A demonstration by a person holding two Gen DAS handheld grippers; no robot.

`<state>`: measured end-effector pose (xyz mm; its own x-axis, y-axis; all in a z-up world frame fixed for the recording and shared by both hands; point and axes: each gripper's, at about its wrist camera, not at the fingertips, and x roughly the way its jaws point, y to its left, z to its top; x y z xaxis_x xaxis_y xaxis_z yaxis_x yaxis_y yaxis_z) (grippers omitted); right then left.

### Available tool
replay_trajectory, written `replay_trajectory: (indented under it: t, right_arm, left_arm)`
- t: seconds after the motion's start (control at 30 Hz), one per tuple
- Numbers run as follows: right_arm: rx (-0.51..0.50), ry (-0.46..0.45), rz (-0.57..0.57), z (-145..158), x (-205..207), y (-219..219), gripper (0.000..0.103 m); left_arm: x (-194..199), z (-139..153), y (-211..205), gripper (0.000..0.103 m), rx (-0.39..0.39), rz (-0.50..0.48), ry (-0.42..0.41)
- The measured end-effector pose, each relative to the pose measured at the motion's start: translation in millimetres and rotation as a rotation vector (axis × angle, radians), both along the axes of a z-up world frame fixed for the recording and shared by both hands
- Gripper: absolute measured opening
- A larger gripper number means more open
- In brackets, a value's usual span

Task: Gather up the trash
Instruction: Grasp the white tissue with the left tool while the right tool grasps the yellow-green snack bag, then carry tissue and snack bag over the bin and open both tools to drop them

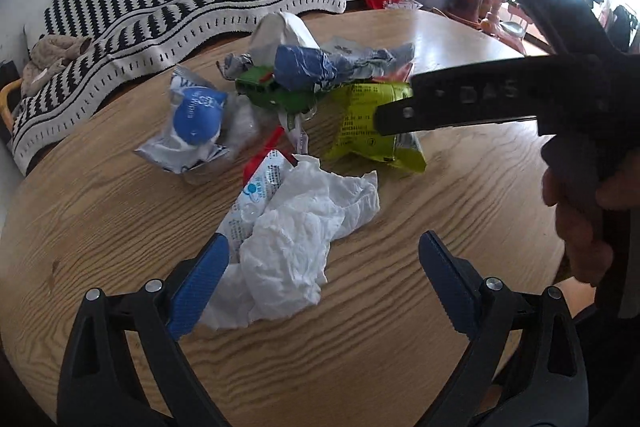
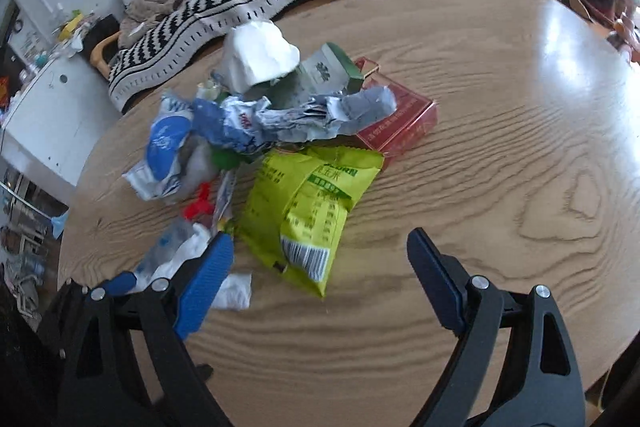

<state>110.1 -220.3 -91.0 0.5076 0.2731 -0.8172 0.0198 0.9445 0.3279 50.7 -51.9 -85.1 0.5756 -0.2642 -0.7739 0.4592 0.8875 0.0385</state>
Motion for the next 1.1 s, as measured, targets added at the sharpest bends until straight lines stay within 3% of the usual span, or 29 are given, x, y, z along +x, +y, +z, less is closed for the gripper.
replay_trajectory:
  t: [0.2,0.33,0.37,0.4,0.43,0.53,0.73,1.1]
  right_arm:
    - [0.004,0.011,-0.01,-10.7,18.4,5.2,0.086]
    - [0.008,0.001,-0.016,-17.5,30.6,8.8,0.078]
    - [0.014,-0.002,0.003,-17.3,31.3,10.4,0.066]
    - [0.032,0.0,0.021,-17.3,31.6,12.4,0.054]
    - [0.04,0.003,0.031,-15.7,30.1,13.4,0.053]
    - [0.035,0.005,0.066,-10.5,20.9,15.5,0.047]
    - [0.027,-0.046,0.093,13.3,1.5,5.0,0.046]
    - [-0.003,-0.088,0.04,33.9,-28.1,-66.6,0.046]
  left_arm:
    - [9.8,-11.7,-3.1,0.091,0.023,0.017,0.016]
    - [15.0,-12.4,-6.3,0.066,-0.002,0.018,0.056]
    - [15.3,-12.5,-7.8,0.062,-0.003,0.017,0.061]
    - [15.0,-13.1,-10.7,0.05,0.004,0.01,0.067]
    - [14.0,-14.0,-13.0,0.035,0.015,0.007,0.074]
    - [9.2,-14.1,-16.7,0.021,0.038,0.0,0.091]
    - [-3.2,10.1,-15.4,0.019,-0.001,0.013,0.055]
    - [-4.9,30.3,-46.9,0.019,-0.043,0.024,0.021]
